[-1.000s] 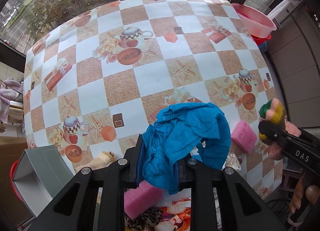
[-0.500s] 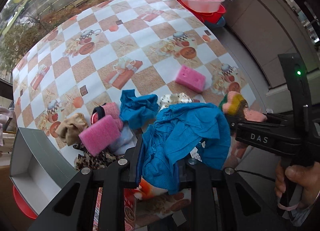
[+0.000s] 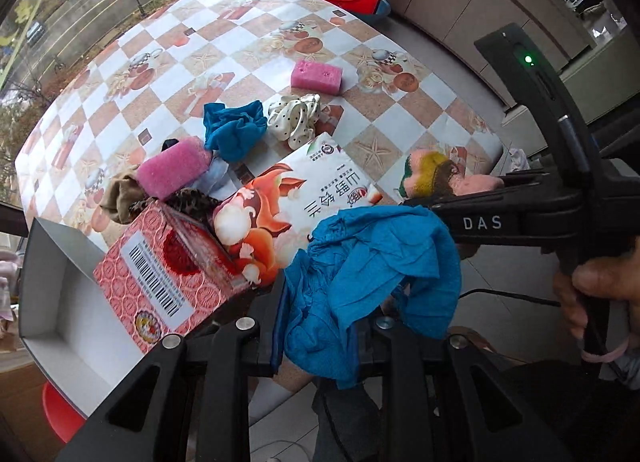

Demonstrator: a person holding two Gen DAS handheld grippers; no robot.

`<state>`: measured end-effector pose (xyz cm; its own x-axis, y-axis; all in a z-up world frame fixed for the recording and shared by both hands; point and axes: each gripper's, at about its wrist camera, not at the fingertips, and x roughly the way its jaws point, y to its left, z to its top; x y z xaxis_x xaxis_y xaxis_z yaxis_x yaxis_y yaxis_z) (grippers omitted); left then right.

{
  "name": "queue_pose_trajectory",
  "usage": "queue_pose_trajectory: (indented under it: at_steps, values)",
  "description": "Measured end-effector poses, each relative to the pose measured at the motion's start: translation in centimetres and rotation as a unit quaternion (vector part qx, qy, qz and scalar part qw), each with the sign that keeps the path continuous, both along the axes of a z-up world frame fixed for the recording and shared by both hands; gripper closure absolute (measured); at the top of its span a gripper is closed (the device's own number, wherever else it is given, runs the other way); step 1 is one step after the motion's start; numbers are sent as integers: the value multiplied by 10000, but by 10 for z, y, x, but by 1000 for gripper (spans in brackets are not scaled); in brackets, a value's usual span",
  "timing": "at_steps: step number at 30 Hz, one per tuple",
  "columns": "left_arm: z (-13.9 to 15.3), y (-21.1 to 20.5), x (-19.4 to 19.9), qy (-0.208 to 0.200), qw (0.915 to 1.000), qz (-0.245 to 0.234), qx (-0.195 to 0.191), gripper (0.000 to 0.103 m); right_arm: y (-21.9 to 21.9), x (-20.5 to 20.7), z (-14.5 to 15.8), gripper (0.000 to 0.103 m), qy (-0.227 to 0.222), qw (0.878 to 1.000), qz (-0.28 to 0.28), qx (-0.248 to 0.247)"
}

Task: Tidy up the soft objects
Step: 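Carry the mitten in the right tool while the left tool carries the blue cloth over the white box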

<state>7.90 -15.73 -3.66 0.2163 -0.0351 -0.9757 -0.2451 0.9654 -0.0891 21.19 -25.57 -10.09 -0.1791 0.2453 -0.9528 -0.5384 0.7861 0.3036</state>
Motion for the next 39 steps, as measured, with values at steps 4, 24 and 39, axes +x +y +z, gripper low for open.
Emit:
queue_pose_trajectory:
  at_steps: [4, 24, 39]
  values:
    - [4, 6, -29, -63, 9999, 110, 65, 77, 4, -28, 3, 53, -14, 9995, 307, -34]
    - [20, 101, -167, -503, 9632, 2622, 316, 77, 107, -153, 62, 53, -531, 9588, 2736, 559]
    - [-10, 142, -238, -234, 9109, 4119, 66, 77, 184, -214, 82, 53, -632, 9157, 3895, 763]
